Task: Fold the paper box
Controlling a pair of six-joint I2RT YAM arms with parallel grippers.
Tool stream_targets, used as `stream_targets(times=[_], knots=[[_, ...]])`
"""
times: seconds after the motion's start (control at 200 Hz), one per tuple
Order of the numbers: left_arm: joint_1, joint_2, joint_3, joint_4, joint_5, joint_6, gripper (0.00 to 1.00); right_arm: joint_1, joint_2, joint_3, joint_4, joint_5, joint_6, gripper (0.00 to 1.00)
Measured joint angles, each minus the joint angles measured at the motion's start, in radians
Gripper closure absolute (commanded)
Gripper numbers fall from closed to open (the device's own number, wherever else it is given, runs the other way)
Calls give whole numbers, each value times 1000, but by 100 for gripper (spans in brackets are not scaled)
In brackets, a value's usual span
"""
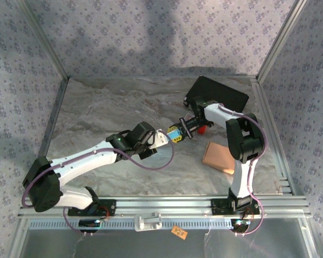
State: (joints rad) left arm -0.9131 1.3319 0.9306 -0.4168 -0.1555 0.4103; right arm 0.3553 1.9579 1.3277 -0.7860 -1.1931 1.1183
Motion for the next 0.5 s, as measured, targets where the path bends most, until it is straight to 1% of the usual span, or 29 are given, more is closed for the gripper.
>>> stream_targets(times=[0.075,0.13,0.165,0.21,0.285,0.41,0.5], knots=[[0,0,2,-3,10,10,63,0,-3,-7,-3,6,3,52],[0,0,6,-10,16,8,70,-1,-4,-11,-5,11,10,46],[1,0,11,-18,23,12,72,-1,-4,-13,-5,15,11,41],[1,0,17,-29,34,18,73,-3,-6,-14,-10,20,7,35],[0,0,27,-48,51,19,73,-8,-13,-14,-23,32,-3,28],[0,6,51,-98,78,18,73,-29,-47,5,-87,79,-39,22],[1,16,77,-135,97,11,73,-53,-93,20,-136,122,-71,21]])
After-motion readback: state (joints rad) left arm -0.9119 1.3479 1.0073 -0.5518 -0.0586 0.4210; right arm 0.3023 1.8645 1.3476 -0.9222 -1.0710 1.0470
